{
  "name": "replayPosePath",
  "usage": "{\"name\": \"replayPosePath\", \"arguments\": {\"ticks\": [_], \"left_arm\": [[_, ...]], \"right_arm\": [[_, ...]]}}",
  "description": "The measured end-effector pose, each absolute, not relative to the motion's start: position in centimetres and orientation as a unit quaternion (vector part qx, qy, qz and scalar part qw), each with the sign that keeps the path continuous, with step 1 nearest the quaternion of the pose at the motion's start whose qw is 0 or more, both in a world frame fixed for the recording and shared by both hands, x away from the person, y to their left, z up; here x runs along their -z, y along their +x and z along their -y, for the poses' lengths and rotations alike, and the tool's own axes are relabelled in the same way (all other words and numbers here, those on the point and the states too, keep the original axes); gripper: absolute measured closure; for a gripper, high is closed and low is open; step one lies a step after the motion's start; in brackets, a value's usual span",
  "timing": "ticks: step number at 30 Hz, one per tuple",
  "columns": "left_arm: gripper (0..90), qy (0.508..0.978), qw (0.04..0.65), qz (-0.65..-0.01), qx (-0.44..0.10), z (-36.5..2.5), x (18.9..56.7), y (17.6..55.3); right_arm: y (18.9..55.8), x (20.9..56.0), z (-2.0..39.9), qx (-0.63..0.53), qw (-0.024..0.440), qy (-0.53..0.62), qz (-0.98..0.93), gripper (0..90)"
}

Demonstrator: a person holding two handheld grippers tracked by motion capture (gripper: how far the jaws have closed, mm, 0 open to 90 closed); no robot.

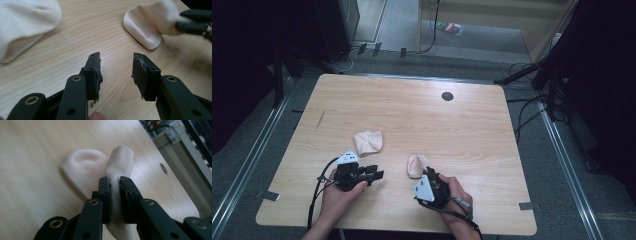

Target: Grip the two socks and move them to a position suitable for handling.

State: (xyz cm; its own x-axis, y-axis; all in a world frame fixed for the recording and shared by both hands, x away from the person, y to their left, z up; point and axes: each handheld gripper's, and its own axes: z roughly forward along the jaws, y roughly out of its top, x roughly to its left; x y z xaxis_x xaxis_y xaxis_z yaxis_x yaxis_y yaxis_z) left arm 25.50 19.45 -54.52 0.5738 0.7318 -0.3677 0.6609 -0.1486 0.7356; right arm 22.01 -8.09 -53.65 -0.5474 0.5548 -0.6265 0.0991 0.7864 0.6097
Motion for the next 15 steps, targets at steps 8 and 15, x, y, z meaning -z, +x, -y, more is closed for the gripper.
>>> {"name": "replayPosePath", "arguments": {"ticks": [8, 15], "left_arm": [[59.1, 0.759, 0.458, -0.460, -0.036, -19.5, 54.6, 25.5], [59.1, 0.758, 0.459, -0.463, -0.036, -19.5, 54.7, 25.6]], "right_arm": [[21.4, 54.1, 6.6, -0.350, 0.289, 0.182, -0.872, 45.6], [24.0, 51.7, 11.5, -0.482, 0.152, 0.341, -0.793, 67.0]]}}
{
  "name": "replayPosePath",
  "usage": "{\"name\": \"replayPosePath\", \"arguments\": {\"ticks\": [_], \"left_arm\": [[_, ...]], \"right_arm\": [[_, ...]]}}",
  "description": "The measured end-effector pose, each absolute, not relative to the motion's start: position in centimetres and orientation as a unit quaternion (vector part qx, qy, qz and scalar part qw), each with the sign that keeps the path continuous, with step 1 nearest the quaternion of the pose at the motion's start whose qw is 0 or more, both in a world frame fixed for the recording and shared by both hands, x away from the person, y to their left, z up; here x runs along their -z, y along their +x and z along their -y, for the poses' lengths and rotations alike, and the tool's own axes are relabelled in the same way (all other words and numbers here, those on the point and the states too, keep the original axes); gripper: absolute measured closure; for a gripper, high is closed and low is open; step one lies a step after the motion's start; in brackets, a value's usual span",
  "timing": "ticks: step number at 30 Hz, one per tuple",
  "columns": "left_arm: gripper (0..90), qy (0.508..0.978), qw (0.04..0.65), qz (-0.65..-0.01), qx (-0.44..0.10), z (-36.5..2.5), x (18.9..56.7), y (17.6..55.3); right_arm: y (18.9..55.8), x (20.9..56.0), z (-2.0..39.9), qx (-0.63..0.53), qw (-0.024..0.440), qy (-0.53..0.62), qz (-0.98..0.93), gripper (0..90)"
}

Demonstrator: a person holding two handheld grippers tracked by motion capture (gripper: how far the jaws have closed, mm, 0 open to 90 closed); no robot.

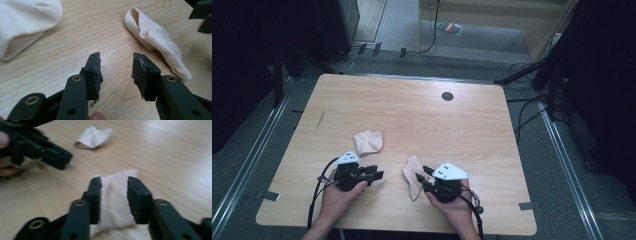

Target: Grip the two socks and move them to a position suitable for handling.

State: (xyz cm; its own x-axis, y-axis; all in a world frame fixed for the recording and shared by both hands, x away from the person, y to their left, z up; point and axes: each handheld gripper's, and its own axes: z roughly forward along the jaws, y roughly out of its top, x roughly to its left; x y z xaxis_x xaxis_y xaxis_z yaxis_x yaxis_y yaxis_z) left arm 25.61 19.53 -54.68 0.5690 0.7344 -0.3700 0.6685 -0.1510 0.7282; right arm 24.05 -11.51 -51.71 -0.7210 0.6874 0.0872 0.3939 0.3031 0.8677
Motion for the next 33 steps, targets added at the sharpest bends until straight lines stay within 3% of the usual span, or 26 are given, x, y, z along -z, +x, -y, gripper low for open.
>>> {"name": "replayPosePath", "arguments": {"ticks": [4, 6, 9, 12, 13, 16, 18, 33], "left_arm": [[59.2, 0.760, 0.456, -0.461, -0.036, -19.4, 54.8, 25.6], [59.3, 0.760, 0.456, -0.462, -0.036, -19.3, 54.8, 25.6], [59.3, 0.761, 0.454, -0.462, -0.037, -19.3, 54.9, 25.6], [59.3, 0.761, 0.455, -0.462, -0.037, -19.4, 54.9, 25.7], [59.4, 0.760, 0.455, -0.463, -0.036, -19.4, 54.9, 25.7], [59.4, 0.761, 0.454, -0.462, -0.035, -19.4, 54.9, 25.7], [59.4, 0.761, 0.454, -0.462, -0.036, -19.4, 54.9, 25.7], [58.5, 0.755, 0.464, -0.464, -0.019, -16.5, 54.8, 26.8]], "right_arm": [[24.8, 52.3, 12.5, -0.487, 0.093, 0.380, -0.780, 72.6], [24.9, 52.7, 11.8, -0.487, 0.063, 0.386, -0.781, 68.6], [25.0, 53.6, 10.9, -0.451, 0.069, 0.403, -0.793, 58.3], [24.8, 54.4, 10.2, -0.437, 0.057, 0.401, -0.803, 57.6], [24.6, 54.4, 9.9, -0.431, 0.066, 0.392, -0.810, 59.8], [24.1, 54.4, 9.0, -0.416, 0.081, 0.370, -0.827, 80.3], [23.9, 54.1, 9.1, -0.420, 0.080, 0.367, -0.826, 86.2], [26.3, 49.8, 15.8, -0.460, 0.108, 0.411, -0.780, 87.3]]}}
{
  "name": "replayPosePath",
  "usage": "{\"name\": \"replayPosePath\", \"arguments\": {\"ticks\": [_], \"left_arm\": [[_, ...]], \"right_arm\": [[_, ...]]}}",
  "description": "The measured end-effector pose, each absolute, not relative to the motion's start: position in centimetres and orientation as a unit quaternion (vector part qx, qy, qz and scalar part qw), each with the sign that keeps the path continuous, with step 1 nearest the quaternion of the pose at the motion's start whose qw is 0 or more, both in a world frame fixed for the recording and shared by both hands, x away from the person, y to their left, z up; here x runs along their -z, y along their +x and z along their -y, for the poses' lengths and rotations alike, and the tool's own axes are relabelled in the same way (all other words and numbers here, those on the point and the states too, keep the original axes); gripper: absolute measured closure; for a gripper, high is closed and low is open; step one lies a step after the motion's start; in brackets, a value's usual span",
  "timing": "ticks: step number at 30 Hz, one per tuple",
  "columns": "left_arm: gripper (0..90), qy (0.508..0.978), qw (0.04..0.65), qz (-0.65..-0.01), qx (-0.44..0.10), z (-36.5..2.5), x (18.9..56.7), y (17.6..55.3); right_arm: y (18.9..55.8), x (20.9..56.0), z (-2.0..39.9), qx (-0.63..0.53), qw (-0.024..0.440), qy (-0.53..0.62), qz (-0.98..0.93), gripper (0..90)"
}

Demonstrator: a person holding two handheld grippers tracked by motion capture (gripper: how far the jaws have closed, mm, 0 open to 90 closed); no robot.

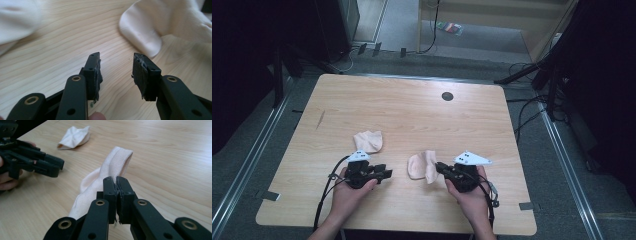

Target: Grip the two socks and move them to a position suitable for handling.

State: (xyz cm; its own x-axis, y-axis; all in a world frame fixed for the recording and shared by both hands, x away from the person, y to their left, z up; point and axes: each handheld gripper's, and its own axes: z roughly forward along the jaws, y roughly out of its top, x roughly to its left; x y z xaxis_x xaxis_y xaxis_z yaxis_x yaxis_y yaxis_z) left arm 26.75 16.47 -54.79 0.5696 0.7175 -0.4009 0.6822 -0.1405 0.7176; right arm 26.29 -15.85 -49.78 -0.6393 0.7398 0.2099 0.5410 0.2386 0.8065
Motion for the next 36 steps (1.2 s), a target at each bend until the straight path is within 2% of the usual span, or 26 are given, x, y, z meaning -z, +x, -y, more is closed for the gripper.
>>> {"name": "replayPosePath", "arguments": {"ticks": [8, 13, 14, 15, 16, 18, 22, 24, 31, 36], "left_arm": [[52.1, 0.749, 0.468, -0.469, -0.018, -12.1, 54.2, 28.2], [55.7, 0.770, 0.421, -0.477, -0.041, -9.7, 54.5, 29.0], [61.3, 0.776, 0.416, -0.472, -0.045, -9.4, 54.6, 29.1], [76.7, 0.788, 0.403, -0.462, -0.051, -9.2, 54.6, 29.1], [85.5, 0.790, 0.404, -0.459, -0.053, -9.1, 54.6, 29.1], [88.7, 0.799, 0.396, -0.448, -0.055, -9.6, 54.3, 29.1], [89.4, 0.807, 0.395, -0.434, -0.066, -10.9, 53.7, 28.5], [89.5, 0.805, 0.401, -0.430, -0.074, -13.2, 52.8, 27.7], [89.6, 0.804, 0.408, -0.429, -0.053, -18.8, 52.0, 25.7], [90.0, 0.818, 0.385, -0.425, -0.051, -20.5, 52.7, 24.8]], "right_arm": [[26.9, 50.0, 17.1, -0.458, 0.105, 0.419, -0.777, 86.9], [27.0, 50.2, 17.0, -0.454, 0.108, 0.418, -0.779, 86.6], [27.0, 50.1, 17.1, -0.454, 0.109, 0.418, -0.779, 86.6], [27.0, 50.0, 17.3, -0.456, 0.111, 0.419, -0.777, 86.7], [27.0, 49.9, 17.4, -0.456, 0.113, 0.419, -0.777, 86.8], [26.9, 49.7, 17.5, -0.457, 0.114, 0.420, -0.775, 87.0], [26.7, 49.1, 17.8, -0.457, 0.126, 0.419, -0.775, 87.3], [26.7, 48.9, 17.8, -0.455, 0.129, 0.416, -0.777, 87.5], [26.3, 49.5, 16.3, -0.434, 0.094, 0.393, -0.805, 88.5], [26.0, 50.5, 14.7, -0.408, 0.074, 0.376, -0.829, 89.5]]}}
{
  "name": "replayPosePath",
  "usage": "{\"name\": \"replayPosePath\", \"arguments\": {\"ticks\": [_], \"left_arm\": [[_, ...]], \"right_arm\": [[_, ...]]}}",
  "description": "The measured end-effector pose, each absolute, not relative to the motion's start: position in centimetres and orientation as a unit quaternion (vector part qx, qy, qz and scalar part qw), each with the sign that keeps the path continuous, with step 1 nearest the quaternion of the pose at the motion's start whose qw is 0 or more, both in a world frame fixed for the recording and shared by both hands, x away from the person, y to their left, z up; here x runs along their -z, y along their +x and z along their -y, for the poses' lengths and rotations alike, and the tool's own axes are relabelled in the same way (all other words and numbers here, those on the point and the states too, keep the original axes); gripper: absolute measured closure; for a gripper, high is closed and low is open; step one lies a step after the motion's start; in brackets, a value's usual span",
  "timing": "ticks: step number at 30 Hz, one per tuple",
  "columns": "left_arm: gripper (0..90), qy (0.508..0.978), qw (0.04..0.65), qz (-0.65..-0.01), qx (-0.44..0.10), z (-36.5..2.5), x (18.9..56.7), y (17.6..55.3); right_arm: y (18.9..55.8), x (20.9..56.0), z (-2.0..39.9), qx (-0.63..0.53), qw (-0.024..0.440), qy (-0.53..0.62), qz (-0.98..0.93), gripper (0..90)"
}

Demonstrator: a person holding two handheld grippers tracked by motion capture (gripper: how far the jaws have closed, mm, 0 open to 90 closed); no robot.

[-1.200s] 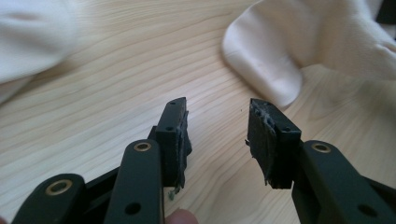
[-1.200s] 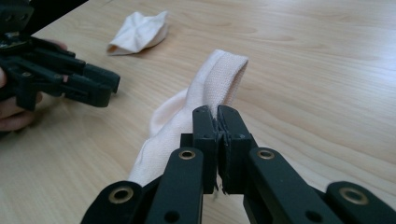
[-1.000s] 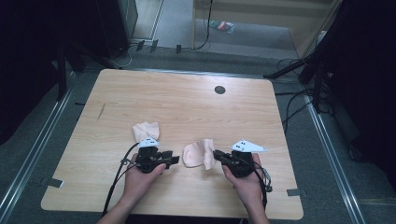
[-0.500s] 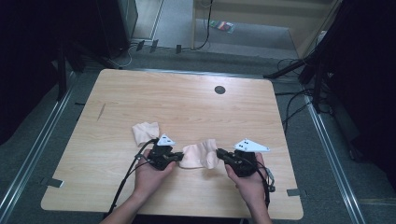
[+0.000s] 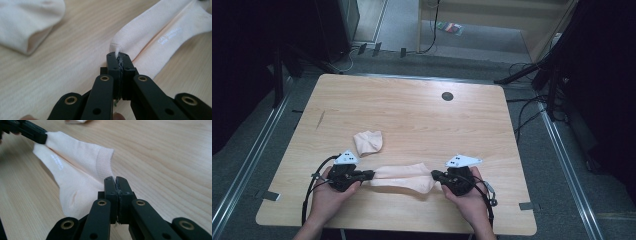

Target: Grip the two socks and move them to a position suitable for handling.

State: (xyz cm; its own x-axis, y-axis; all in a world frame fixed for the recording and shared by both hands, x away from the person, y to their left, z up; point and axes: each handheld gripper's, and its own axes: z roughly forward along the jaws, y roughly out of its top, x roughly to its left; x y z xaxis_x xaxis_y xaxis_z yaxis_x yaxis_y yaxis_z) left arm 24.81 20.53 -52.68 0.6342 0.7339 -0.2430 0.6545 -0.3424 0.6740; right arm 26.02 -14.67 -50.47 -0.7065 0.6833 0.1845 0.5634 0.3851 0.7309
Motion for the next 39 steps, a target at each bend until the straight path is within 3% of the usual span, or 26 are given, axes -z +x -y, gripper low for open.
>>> {"name": "replayPosePath", "arguments": {"ticks": [10, 12, 13, 14, 17, 21, 26, 29, 34, 39], "left_arm": [[90.0, 0.841, 0.355, -0.404, -0.060, -19.8, 53.5, 24.5], [82.7, 0.845, 0.367, -0.386, -0.047, -19.2, 54.1, 24.3], [70.1, 0.840, 0.371, -0.391, -0.053, -19.1, 54.1, 24.3], [63.2, 0.836, 0.376, -0.396, -0.059, -19.0, 53.9, 24.2], [57.6, 0.815, 0.407, -0.405, -0.082, -19.4, 53.5, 24.1], [64.4, 0.795, 0.424, -0.420, -0.110, -19.9, 53.2, 23.9], [61.6, 0.762, 0.434, -0.461, -0.138, -21.0, 53.2, 24.2], [60.6, 0.727, 0.431, -0.493, -0.205, -21.8, 53.1, 25.0], [45.7, 0.716, 0.409, -0.518, -0.228, -21.6, 53.1, 27.7], [42.0, 0.706, 0.393, -0.545, -0.223, -21.4, 53.4, 30.4]], "right_arm": [[26.3, 52.0, 14.4, -0.371, 0.066, 0.379, -0.845, 89.9], [26.2, 52.3, 14.4, -0.380, 0.060, 0.370, -0.846, 82.0], [26.2, 52.5, 14.3, -0.384, 0.068, 0.364, -0.846, 67.4], [26.2, 52.5, 14.3, -0.387, 0.079, 0.367, -0.842, 60.1], [26.1, 52.2, 14.4, -0.409, 0.080, 0.375, -0.828, 57.8], [25.7, 51.8, 14.0, -0.436, 0.083, 0.370, -0.816, 62.8], [25.5, 52.1, 13.5, -0.435, 0.096, 0.371, -0.815, 60.1], [25.7, 52.2, 13.7, -0.439, 0.103, 0.384, -0.806, 55.4], [25.9, 52.2, 13.9, -0.438, 0.114, 0.397, -0.799, 48.8], [26.1, 52.1, 14.2, -0.442, 0.119, 0.407, -0.790, 47.7]]}}
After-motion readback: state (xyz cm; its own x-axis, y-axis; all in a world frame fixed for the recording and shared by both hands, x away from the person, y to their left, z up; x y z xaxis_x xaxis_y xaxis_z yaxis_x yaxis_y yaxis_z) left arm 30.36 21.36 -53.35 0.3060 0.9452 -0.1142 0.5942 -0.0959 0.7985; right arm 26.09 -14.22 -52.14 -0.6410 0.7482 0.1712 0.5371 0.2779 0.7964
